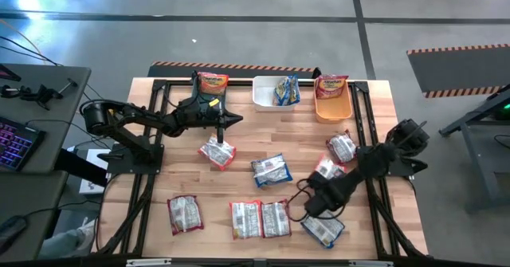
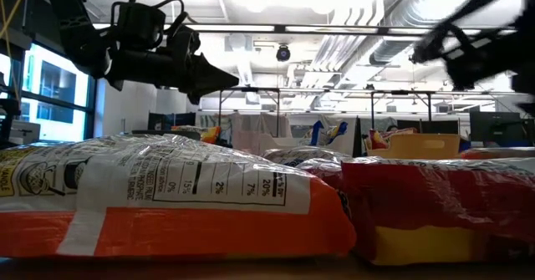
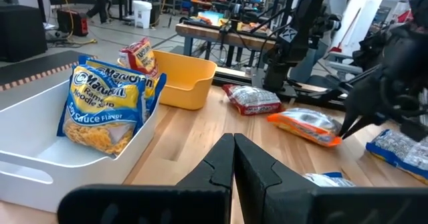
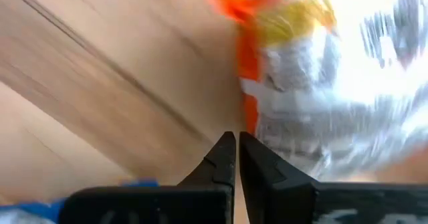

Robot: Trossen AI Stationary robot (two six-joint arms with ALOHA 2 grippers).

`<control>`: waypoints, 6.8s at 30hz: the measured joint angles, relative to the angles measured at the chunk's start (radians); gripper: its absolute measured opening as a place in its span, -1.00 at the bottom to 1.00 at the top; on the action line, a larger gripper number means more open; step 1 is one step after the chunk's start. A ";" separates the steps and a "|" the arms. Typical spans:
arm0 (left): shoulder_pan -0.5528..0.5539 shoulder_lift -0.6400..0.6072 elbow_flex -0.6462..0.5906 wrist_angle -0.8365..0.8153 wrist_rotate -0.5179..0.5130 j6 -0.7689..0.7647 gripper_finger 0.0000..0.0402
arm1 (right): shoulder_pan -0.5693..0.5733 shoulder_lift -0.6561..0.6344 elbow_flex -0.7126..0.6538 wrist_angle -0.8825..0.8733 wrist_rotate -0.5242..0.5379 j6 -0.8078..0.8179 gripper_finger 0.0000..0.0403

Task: Sort Maruchan noodles
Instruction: Put the right orange noodle pack into the blue bin

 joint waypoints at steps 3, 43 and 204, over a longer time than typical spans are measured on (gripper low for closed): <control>0.000 0.000 0.000 0.000 -0.001 0.009 -1.00 | -0.038 0.000 0.036 -0.008 0.050 -0.136 -1.00; -0.018 0.001 0.001 -0.008 -0.004 0.023 -1.00 | -0.250 0.263 0.230 -0.262 0.040 -0.492 -0.65; 0.056 0.046 0.676 -0.207 0.414 -0.033 -1.00 | -0.937 -0.577 -0.671 2.110 -0.238 -1.513 0.12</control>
